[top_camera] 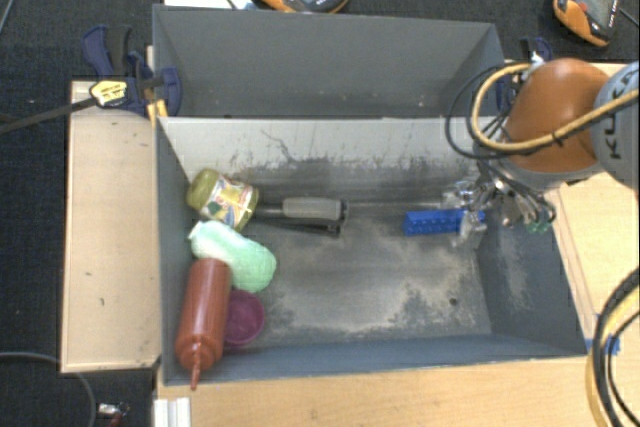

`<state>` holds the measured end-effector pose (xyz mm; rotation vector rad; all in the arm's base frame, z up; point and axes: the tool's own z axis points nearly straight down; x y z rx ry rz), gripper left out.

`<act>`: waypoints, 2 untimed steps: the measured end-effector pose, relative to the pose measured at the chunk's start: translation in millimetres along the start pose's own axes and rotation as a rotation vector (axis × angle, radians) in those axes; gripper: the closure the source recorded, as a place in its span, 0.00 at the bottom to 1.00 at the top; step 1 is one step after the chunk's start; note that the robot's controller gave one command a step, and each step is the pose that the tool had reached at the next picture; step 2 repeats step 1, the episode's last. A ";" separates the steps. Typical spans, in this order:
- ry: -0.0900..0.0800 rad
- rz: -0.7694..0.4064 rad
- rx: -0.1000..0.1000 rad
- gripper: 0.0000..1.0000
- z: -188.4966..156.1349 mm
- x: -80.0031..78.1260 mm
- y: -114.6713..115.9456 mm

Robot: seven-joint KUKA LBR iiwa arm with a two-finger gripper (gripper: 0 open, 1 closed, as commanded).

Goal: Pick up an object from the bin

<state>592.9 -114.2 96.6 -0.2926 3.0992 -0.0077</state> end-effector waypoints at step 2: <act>-0.004 0.001 0.001 1.00 -4.7 -0.4 0.0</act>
Offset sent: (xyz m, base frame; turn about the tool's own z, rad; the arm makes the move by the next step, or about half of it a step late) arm -0.0001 -0.0001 0.0864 0.0004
